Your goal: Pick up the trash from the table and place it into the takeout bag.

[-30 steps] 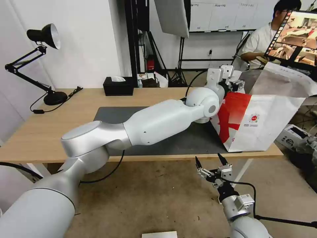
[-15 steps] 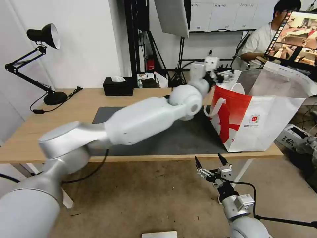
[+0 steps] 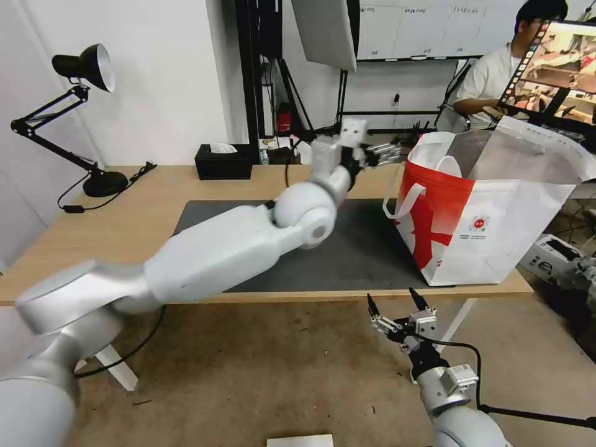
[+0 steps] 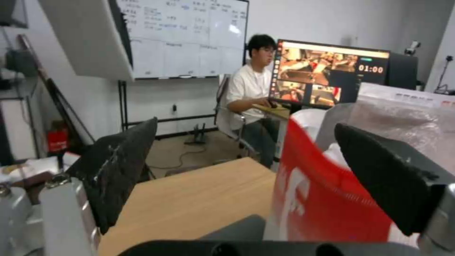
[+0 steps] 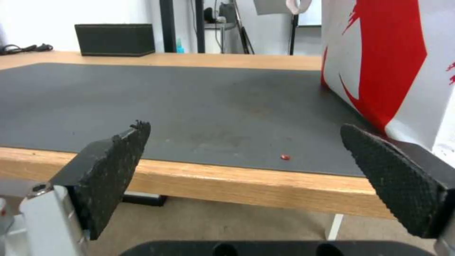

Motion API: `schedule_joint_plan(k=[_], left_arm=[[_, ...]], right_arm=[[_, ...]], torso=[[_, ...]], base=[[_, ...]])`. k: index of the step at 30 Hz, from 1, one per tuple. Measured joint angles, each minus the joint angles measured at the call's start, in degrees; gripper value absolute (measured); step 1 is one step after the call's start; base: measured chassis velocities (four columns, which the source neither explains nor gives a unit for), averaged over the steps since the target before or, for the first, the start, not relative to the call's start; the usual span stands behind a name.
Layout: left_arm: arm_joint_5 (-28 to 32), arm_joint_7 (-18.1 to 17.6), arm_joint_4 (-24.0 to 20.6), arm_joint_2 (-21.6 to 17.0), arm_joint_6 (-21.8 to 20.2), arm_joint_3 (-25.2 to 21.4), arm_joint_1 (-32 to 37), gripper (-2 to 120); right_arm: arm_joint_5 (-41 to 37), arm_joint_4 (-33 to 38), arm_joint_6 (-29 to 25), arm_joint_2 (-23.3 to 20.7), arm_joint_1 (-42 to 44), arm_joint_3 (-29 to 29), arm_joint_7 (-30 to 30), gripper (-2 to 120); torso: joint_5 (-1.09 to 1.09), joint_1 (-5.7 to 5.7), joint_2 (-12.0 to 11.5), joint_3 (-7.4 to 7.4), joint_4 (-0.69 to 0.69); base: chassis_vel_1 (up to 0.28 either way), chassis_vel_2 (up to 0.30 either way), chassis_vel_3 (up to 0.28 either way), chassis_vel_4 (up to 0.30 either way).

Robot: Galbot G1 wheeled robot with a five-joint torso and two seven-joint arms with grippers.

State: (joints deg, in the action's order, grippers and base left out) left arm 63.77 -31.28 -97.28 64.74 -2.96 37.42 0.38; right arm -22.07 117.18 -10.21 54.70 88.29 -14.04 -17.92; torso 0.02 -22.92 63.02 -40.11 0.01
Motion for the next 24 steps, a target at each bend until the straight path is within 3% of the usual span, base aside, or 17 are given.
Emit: schedule_joint_plan(k=[8, 11, 13, 15, 24], left_arm=[[-3.0, 0.1, -6.2, -6.8, 0.1, -5.0, 8.8, 100], [-5.0, 0.4, -9.4, -9.6, 0.1, -9.3, 13.6, 100], [-5.2, 0.4, -9.7, -9.9, 0.1, -9.8, 14.1, 100], [-7.6, 1.6, -12.4, -11.5, -0.1, -14.6, 18.7, 100], [-12.5, 3.4, -17.8, -13.3, -1.1, -23.8, 30.3, 100]], right_arm=[[0.0, 0.0, 0.0, 0.0, 0.0, 0.0, 0.0, 100], [0.0, 0.0, 0.0, 0.0, 0.0, 0.0, 0.0, 100], [0.0, 0.0, 0.0, 0.0, 0.0, 0.0, 0.0, 100], [0.0, 0.0, 0.0, 0.0, 0.0, 0.0, 0.0, 100], [0.0, 0.0, 0.0, 0.0, 0.0, 0.0, 0.0, 100]], torso=[[0.00, 0.00, 0.0, 0.00, -0.02], [-0.01, 0.00, 0.0, 0.00, -0.01], [0.00, 0.00, 0.0, 0.00, -0.01], [-0.01, 0.00, 0.0, 0.00, -0.01], [-0.01, 0.00, 0.0, 0.01, 0.00]], base=[[0.000, 0.000, 0.000, 0.000], [0.000, 0.000, 0.000, 0.000], [0.000, 0.000, 0.000, 0.000], [0.000, 0.000, 0.000, 0.000], [0.000, 0.000, 0.000, 0.000]])
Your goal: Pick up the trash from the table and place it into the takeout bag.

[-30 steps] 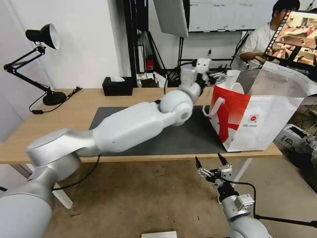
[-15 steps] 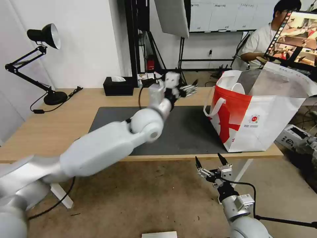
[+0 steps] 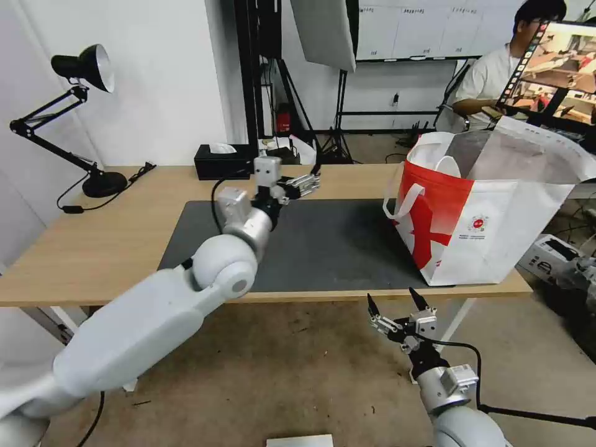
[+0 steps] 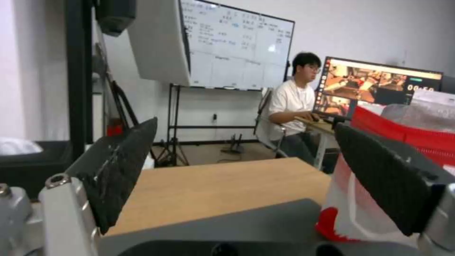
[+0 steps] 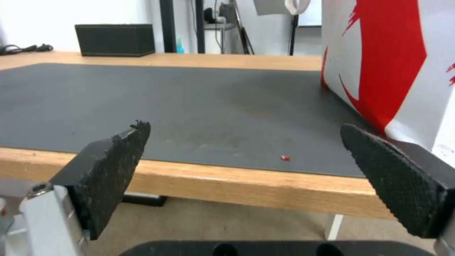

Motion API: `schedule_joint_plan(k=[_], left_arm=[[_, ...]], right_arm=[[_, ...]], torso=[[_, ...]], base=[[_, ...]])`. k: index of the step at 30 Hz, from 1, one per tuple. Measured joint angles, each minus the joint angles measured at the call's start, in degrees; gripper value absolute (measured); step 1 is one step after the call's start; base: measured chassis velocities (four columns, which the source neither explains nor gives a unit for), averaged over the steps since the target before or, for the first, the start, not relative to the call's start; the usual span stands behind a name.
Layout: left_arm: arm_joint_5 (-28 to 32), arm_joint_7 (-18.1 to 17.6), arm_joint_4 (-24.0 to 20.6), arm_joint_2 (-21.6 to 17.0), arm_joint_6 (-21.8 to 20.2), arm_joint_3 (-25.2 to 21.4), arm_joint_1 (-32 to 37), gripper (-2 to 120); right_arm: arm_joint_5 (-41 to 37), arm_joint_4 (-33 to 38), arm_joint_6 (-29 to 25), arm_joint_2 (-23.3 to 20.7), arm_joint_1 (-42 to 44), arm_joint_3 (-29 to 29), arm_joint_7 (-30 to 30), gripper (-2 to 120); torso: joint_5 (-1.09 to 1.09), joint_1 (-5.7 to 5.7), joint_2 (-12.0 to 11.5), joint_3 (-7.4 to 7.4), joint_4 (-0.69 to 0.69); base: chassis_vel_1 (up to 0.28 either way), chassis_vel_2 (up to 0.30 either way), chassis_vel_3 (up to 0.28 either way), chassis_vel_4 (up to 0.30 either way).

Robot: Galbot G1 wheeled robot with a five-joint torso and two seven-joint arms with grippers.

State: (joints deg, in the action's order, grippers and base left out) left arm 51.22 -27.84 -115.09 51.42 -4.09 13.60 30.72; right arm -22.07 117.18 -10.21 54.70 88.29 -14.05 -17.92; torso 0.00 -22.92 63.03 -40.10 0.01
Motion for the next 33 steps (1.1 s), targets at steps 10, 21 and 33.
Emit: schedule_joint_plan(k=[10, 21, 33], left_arm=[[-7.9, 5.6, -7.5, -4.6, 1.3, -19.2, 23.3, 100], [-17.8, 8.7, -13.9, 0.4, 3.7, -36.5, 47.1, 100], [-28.7, 16.2, -13.1, 13.6, 10.2, -44.9, 66.3, 100]], right_arm=[[0.0, 0.0, 0.0, 0.0, 0.0, 0.0, 0.0, 100], [0.0, 0.0, 0.0, 0.0, 0.0, 0.0, 0.0, 100], [0.0, 0.0, 0.0, 0.0, 0.0, 0.0, 0.0, 100]], torso=[[0.00, 0.01, 0.0, 0.00, -0.02], [0.00, 0.01, 0.0, 0.00, -0.01], [-0.01, 0.01, 0.0, 0.00, -0.01]], base=[[0.000, 0.000, 0.000, 0.000], [0.000, 0.000, 0.000, 0.000], [0.000, 0.000, 0.000, 0.000]])
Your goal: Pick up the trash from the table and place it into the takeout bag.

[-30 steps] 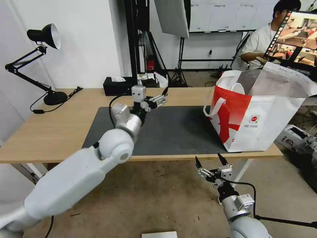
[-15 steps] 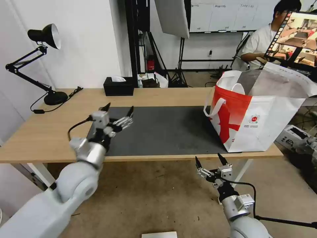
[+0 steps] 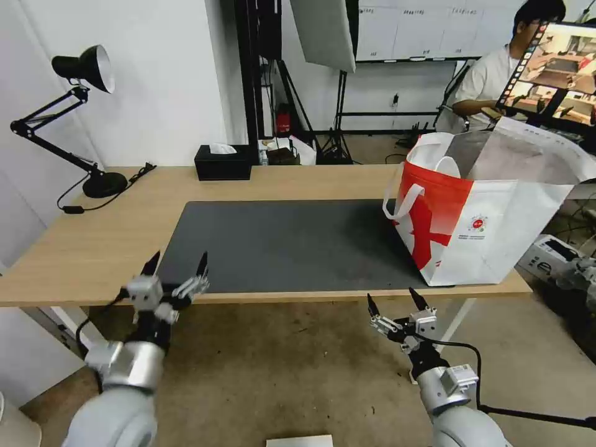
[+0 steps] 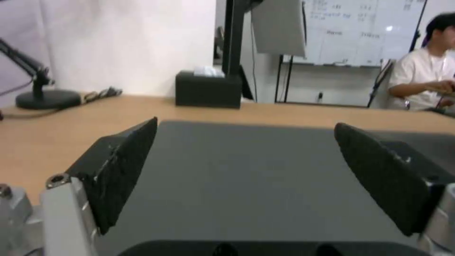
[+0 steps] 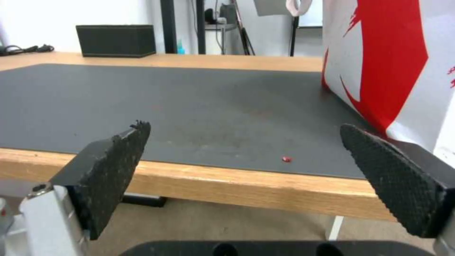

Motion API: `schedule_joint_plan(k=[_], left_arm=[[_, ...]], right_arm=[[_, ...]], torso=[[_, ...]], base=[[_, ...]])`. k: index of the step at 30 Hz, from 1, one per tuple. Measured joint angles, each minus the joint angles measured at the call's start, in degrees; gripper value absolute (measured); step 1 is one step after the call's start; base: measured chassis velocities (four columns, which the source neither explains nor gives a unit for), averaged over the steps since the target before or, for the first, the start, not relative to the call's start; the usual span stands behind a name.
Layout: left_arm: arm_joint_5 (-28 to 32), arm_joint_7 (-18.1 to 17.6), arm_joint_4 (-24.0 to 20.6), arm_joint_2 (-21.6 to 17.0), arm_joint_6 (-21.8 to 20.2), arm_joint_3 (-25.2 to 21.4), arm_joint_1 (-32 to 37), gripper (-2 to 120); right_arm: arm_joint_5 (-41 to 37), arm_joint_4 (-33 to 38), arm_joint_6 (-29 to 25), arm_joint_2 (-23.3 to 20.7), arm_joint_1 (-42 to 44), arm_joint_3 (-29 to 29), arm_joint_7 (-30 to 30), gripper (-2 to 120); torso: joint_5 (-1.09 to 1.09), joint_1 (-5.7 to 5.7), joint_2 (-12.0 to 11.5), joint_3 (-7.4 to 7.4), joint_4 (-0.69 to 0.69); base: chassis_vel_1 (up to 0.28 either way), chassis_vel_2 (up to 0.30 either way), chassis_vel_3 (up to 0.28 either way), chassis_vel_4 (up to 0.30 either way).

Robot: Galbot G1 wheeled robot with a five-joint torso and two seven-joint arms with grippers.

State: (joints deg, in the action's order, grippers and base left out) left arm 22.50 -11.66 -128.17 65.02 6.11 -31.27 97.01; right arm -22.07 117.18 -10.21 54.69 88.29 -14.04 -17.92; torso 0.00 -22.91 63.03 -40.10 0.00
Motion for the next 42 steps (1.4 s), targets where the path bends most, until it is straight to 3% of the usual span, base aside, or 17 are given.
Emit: schedule_joint_plan(k=[11, 42], left_arm=[[-2.8, 3.3, 4.7, 3.5, 4.2, 1.4, 2.3, 100], [-2.4, 3.6, 7.8, 4.6, 5.0, 2.9, 0.9, 100]], right_arm=[[0.0, 0.0, 0.0, 0.0, 0.0, 0.0, 0.0, 100], [0.0, 0.0, 0.0, 0.0, 0.0, 0.0, 0.0, 100]], torso=[[0.00, 0.00, 0.0, -0.01, 0.00], [0.00, -0.01, 0.0, 0.00, 0.00]], base=[[0.000, 0.000, 0.000, 0.000], [0.000, 0.000, 0.000, 0.000]])
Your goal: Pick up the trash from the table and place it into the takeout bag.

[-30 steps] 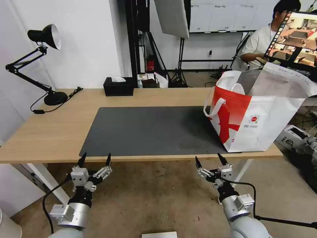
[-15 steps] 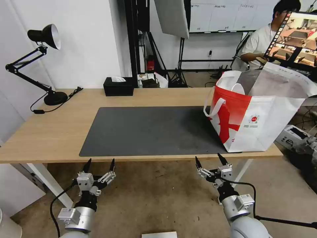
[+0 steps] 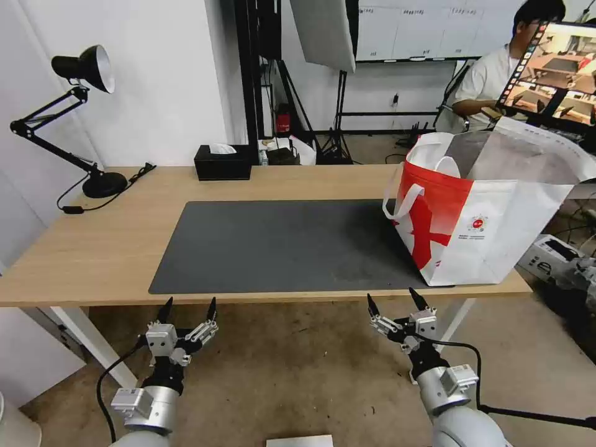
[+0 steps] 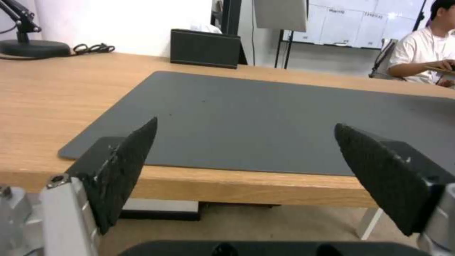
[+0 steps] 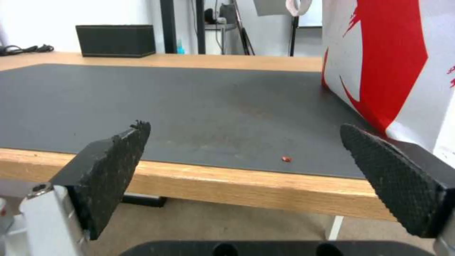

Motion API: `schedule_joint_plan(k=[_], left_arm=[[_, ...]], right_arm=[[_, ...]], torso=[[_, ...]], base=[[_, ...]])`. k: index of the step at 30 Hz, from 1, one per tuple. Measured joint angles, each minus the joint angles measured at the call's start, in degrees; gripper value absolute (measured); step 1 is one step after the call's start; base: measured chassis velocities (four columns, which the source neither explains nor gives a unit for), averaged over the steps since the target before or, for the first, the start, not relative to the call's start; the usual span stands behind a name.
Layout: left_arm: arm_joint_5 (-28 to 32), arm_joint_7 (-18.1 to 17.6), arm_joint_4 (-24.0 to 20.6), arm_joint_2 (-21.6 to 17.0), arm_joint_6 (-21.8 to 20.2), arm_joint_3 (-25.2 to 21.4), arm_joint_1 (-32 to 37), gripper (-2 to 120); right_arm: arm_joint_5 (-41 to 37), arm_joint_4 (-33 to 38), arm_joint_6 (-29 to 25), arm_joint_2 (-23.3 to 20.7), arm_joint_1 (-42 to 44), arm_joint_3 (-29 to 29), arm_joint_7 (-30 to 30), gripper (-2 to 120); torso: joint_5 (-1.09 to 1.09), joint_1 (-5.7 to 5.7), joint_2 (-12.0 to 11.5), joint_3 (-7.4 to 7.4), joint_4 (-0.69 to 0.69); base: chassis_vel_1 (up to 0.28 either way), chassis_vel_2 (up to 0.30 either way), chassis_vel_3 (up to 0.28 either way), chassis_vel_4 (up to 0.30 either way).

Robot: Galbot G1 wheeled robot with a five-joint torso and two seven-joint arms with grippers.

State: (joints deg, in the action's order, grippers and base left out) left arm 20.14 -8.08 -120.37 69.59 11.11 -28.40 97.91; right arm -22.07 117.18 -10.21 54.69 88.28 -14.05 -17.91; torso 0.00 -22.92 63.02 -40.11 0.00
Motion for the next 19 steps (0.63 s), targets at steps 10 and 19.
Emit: schedule_joint_plan(k=[10, 19], left_arm=[[0.0, 0.0, 0.0, 0.0, 0.0, 0.0, 0.0, 100], [0.0, 0.0, 0.0, -0.1, -0.1, 0.0, 0.0, 100]], right_arm=[[0.0, 0.0, 0.0, 0.0, 0.0, 0.0, 0.0, 100], [0.0, 0.0, 0.0, 0.0, 0.0, 0.0, 0.0, 100]], torso=[[0.00, 0.00, 0.0, 0.00, 0.00], [0.00, 0.00, 0.0, 0.00, 0.00]], base=[[0.000, 0.000, 0.000, 0.000], [0.000, 0.000, 0.000, 0.000]])
